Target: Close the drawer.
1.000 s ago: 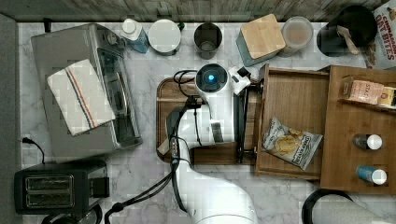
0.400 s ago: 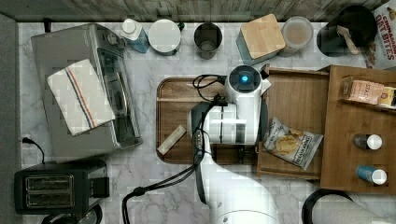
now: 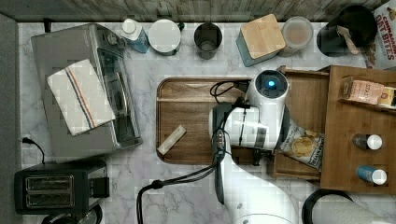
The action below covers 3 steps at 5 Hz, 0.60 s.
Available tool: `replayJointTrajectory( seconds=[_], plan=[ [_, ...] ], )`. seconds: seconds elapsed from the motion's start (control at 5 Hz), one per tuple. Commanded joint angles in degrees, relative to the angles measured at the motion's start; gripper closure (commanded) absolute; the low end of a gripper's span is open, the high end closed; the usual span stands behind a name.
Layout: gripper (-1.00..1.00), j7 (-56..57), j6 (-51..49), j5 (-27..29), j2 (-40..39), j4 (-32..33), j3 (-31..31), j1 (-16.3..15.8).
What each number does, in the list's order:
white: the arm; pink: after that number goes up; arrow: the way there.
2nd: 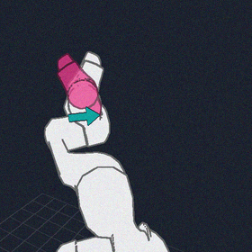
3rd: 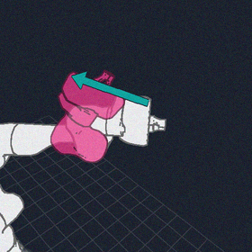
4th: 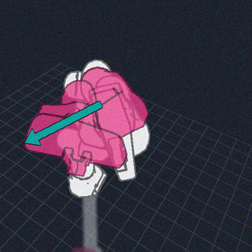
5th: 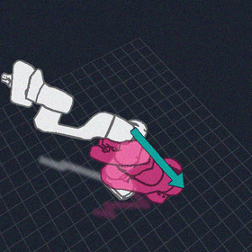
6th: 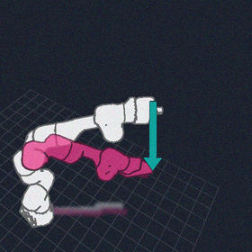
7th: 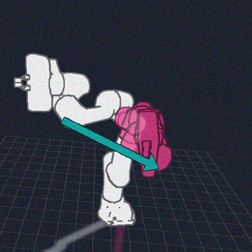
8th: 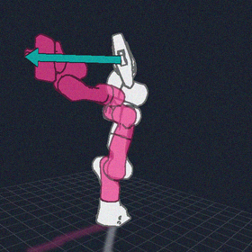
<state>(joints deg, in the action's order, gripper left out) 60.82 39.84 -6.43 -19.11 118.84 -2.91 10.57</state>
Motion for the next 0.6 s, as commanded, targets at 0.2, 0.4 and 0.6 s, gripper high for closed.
replayJointTrajectory(
  seconds=[0.2,0.4,0.6],
  plan=[
    [1.00,18.9,-3.1,4.7,-7.7,-20.4,-11.4,15.8],
    [1.00,18.4,4.9,8.7,-7.5,-19.4,-12.3,19.2],
    [1.00,16.0,10.9,9.6,-7.5,-17.5,-14.3,18.9]
  ],
)
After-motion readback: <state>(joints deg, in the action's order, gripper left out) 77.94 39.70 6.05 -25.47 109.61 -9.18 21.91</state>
